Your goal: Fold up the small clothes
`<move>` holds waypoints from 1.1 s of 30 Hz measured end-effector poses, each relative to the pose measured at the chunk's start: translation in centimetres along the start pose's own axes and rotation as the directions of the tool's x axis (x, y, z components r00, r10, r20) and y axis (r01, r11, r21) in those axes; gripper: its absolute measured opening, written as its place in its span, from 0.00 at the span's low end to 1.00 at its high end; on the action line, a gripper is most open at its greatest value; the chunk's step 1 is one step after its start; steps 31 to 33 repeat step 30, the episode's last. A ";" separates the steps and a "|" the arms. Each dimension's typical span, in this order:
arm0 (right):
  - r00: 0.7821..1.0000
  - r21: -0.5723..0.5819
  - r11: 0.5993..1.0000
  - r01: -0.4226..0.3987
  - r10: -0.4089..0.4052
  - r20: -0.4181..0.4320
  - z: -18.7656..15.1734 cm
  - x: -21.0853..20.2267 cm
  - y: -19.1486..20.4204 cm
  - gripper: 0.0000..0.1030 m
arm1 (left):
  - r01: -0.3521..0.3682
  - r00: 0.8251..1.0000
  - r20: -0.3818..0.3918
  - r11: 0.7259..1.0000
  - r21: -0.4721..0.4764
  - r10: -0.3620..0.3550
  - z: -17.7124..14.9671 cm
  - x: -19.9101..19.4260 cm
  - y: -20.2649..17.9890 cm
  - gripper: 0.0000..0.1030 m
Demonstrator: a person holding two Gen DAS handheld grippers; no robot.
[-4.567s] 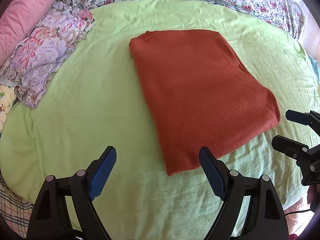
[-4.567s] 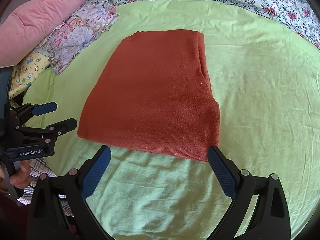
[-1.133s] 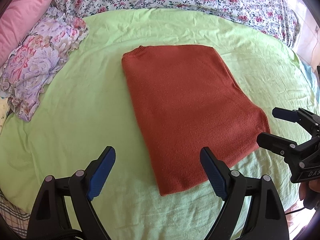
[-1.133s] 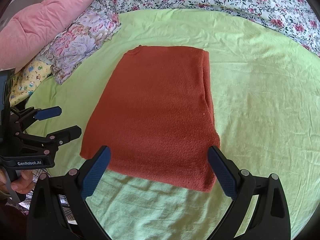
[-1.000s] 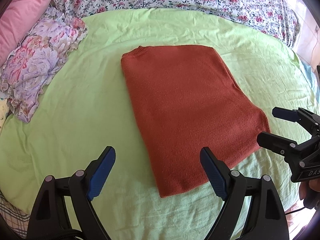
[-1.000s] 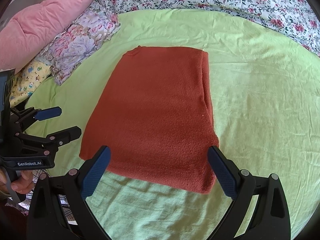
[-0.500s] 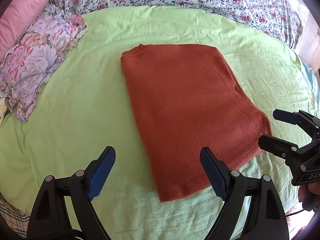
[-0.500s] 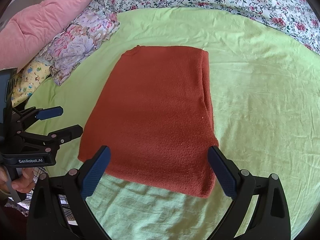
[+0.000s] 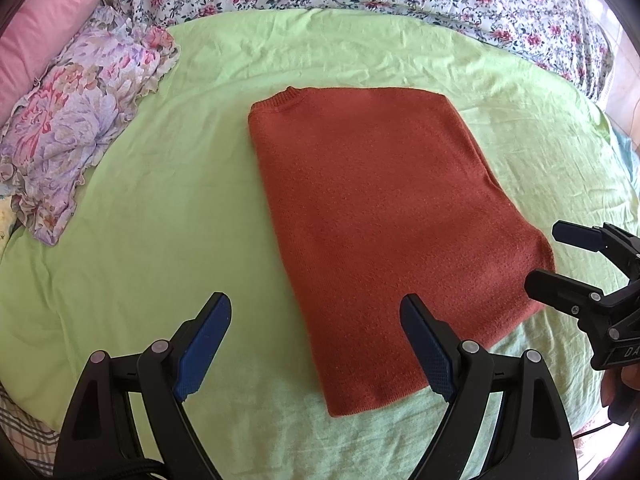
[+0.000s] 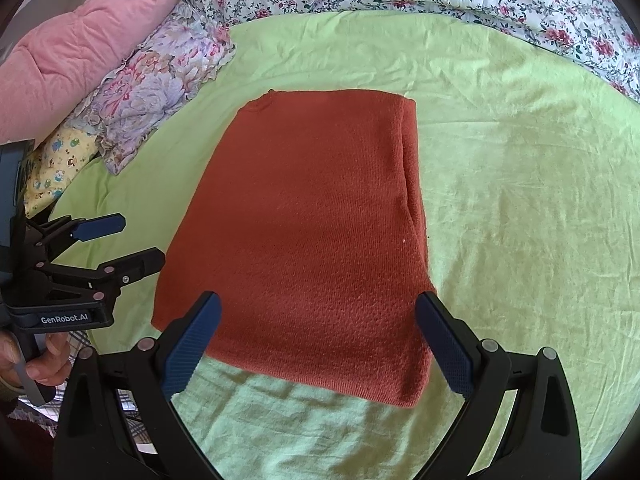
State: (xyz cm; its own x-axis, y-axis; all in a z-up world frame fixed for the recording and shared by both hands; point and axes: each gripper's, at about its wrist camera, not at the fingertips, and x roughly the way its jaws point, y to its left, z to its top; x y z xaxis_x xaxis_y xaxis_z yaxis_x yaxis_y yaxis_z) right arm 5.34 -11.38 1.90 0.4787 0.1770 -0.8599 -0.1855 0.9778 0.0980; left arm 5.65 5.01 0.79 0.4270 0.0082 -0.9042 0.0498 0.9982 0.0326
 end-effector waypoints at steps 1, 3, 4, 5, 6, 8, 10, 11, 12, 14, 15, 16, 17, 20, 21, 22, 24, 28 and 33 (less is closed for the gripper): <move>1.000 0.001 1.000 -0.002 0.002 0.000 0.1 0.1 -0.1 0.95 | -0.003 1.000 0.002 1.000 0.000 0.003 0.0 0.1 0.0 0.84; 1.000 0.001 1.000 -0.003 0.003 -0.001 0.2 0.2 -0.2 0.95 | -0.008 1.000 0.001 1.000 -0.001 0.008 0.1 0.2 0.1 0.84; 1.000 0.000 1.000 -0.003 0.003 -0.001 0.2 0.2 -0.2 0.95 | -0.008 1.000 0.001 1.000 -0.003 0.008 0.1 0.2 0.1 0.84; 1.000 0.001 1.000 -0.003 0.003 -0.001 0.2 0.2 -0.2 0.95 | -0.004 1.000 0.000 1.000 -0.007 0.004 0.2 0.2 0.2 0.84; 1.000 0.001 1.000 -0.003 0.003 -0.001 0.2 0.2 -0.2 0.95 | -0.004 1.000 0.000 1.000 -0.009 0.004 0.2 0.2 0.3 0.84; 1.000 0.001 1.000 -0.003 0.003 -0.001 0.3 0.3 -0.1 0.95 | -0.007 1.000 -0.001 1.000 -0.014 0.007 0.3 0.3 0.5 0.84; 1.000 -0.002 1.000 -0.004 0.004 0.000 0.4 0.3 -0.2 0.95 | -0.008 1.000 0.000 1.000 -0.018 0.008 0.4 0.4 0.6 0.84; 1.000 -0.003 1.000 -0.003 0.003 -0.001 0.5 0.4 -0.2 0.95 | -0.010 1.000 0.000 1.000 -0.019 0.010 0.5 0.4 0.7 0.84; 1.000 -0.002 1.000 -0.004 0.004 -0.002 0.5 0.4 -0.2 0.95 | -0.009 1.000 0.000 1.000 -0.021 0.009 0.6 0.4 0.8 0.84; 1.000 -0.002 1.000 -0.004 0.004 0.000 0.5 0.4 -0.1 0.95 | -0.012 1.000 0.005 1.000 -0.022 0.012 0.7 0.4 0.9 0.83; 1.000 -0.002 1.000 -0.003 0.003 0.000 0.5 0.4 -0.1 0.95 | -0.013 1.000 0.006 1.000 -0.021 0.013 0.7 0.4 1.0 0.83; 1.000 -0.001 1.000 -0.004 0.004 0.000 0.5 0.4 -0.1 0.95 | -0.014 1.000 0.007 1.000 -0.021 0.014 0.7 0.5 1.0 0.83; 1.000 -0.001 1.000 -0.004 0.004 0.000 0.5 0.5 -0.2 0.95 | -0.015 1.000 0.004 1.000 -0.023 0.015 0.8 0.5 1.0 0.83; 1.000 0.000 1.000 -0.002 0.002 -0.006 0.7 0.7 -0.3 0.95 | -0.011 1.000 0.007 1.000 -0.026 0.011 0.9 0.5 1.1 0.82; 1.000 -0.002 1.000 0.000 0.000 -0.007 0.9 0.8 -0.3 0.95 | -0.007 1.000 0.008 1.000 -0.028 0.008 0.9 0.4 1.2 0.82; 1.000 -0.003 1.000 0.003 -0.003 -0.007 1.0 0.8 -0.3 0.95 | -0.001 1.000 0.007 0.999 -0.032 0.001 1.0 0.4 1.3 0.82; 1.000 -0.002 1.000 0.006 -0.006 -0.005 1.1 0.9 -0.2 0.95 | -0.003 1.000 0.012 0.999 -0.035 0.003 1.0 0.3 1.6 0.82; 1.000 -0.002 1.000 0.011 -0.011 0.000 1.2 1.0 0.0 0.95 | -0.026 0.999 0.037 0.999 -0.027 0.027 0.9 -0.1 1.8 0.81; 1.000 0.003 1.000 0.010 -0.010 0.004 1.1 0.9 0.1 0.95 | -0.021 0.999 0.028 0.999 -0.031 0.022 0.9 0.1 1.9 0.81</move>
